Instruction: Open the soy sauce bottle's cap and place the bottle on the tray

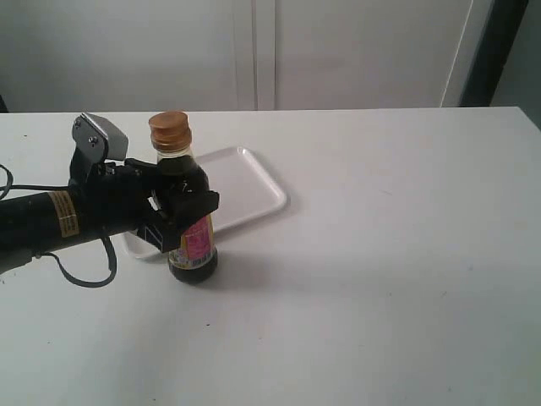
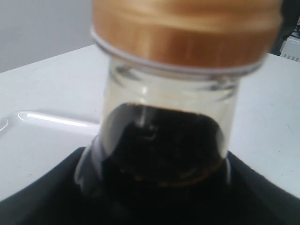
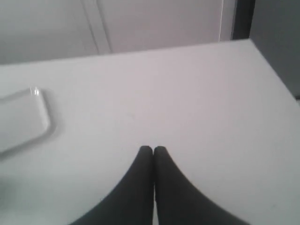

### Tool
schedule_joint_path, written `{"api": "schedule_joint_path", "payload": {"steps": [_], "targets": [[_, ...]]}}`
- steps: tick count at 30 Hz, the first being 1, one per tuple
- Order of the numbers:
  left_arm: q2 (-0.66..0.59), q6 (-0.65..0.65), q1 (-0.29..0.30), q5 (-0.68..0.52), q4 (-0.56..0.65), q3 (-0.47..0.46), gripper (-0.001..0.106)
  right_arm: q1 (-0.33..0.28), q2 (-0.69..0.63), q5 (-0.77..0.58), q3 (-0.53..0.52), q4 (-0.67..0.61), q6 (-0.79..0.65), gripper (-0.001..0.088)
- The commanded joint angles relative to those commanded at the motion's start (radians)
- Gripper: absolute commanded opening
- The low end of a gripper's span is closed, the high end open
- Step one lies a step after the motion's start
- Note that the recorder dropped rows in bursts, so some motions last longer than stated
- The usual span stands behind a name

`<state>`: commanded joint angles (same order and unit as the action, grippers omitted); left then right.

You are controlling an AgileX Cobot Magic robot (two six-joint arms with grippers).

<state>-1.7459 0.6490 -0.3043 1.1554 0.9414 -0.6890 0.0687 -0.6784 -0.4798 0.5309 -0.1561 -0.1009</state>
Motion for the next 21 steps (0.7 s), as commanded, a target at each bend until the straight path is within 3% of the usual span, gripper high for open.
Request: {"api": "schedule_joint_path", "payload": {"steps": [8, 11, 21], "targets": [[0.000, 0.000, 0.000, 0.000, 0.000, 0.000, 0.000, 0.000, -0.164, -0.180, 0.070, -0.686, -0.660, 0.0000], [0.000, -0.003, 0.000, 0.000, 0.002, 0.000, 0.000, 0.000, -0.235, -0.277, 0.095, -0.882, -0.855, 0.0000], [0.000, -0.022, 0.000, 0.000, 0.009, 0.000, 0.000, 0.010, -0.435, -0.511, 0.200, -1.202, -1.125, 0.0000]]}}
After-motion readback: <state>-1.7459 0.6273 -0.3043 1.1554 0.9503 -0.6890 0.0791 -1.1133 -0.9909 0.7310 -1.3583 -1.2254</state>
